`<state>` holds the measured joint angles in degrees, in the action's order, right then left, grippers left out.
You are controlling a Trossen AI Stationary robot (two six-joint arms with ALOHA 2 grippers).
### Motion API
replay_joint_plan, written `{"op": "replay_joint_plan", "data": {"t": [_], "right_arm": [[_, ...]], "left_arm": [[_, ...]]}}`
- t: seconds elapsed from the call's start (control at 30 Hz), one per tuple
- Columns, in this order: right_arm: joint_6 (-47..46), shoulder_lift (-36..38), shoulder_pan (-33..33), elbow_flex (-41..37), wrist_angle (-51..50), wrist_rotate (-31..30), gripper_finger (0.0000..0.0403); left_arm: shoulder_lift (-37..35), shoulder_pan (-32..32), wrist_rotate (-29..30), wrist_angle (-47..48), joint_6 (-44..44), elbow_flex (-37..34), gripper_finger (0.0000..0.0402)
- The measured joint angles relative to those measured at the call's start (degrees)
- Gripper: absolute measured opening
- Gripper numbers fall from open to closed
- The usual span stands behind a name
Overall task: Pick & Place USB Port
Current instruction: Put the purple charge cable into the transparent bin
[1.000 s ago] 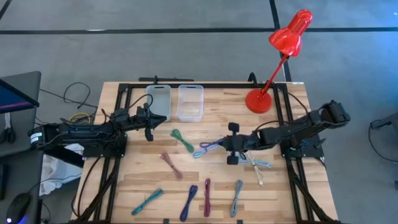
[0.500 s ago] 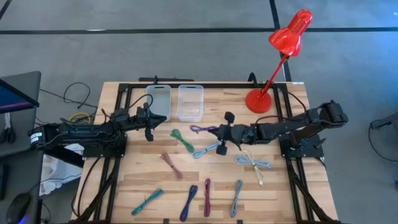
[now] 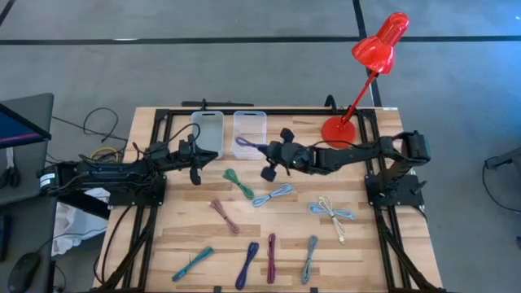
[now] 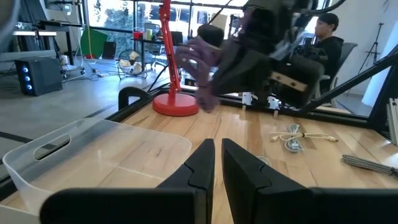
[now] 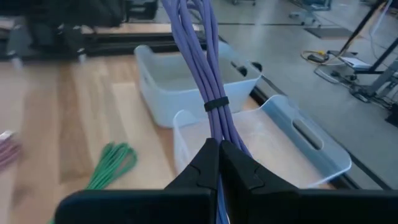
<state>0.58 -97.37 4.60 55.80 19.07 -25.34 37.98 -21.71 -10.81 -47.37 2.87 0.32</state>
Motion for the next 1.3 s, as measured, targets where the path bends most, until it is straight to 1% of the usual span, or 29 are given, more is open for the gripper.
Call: {"op": "replay_joint_plan", "data": {"t": [0.23, 0.47, 0.57, 0.77, 0.9, 1.0, 1.3], "right_arm": [[-0.98, -4.44, 4.83, 4.85, 1.37, 2.17, 0.0], [-4.35, -11.09, 8.78, 10.88, 0.61, 7.48, 0.0], [-5.32, -14.3, 9.78, 12.56, 0.33, 8.17, 0.0], [-7.58, -18.14, 11.44, 14.6, -2.5, 9.06, 0.0], [-7.73, -19.27, 12.15, 15.37, -2.35, 9.45, 0.0], [-8.54, -19.27, 12.69, 15.35, -2.96, 10.49, 0.0], [-8.53, -19.3, 13.2, 15.35, -3.73, 10.88, 0.0]], "left_arm": [[0.0, 0.0, 0.0, -0.02, 0.0, 0.0, 0.003], [0.0, 0.0, -0.01, -0.03, 0.32, 0.0, 0.003], [0.0, 0.0, -0.02, -0.03, 0.35, 0.0, 0.003], [0.0, 0.0, -0.02, -0.03, 0.37, 0.0, 0.003], [0.0, 0.0, -0.01, -0.04, 0.37, 0.0, 0.003], [0.0, 0.0, 0.0, -0.02, 0.39, 0.0, 0.003], [0.0, 0.0, -0.02, -0.02, 0.02, 0.0, 0.003]]}}
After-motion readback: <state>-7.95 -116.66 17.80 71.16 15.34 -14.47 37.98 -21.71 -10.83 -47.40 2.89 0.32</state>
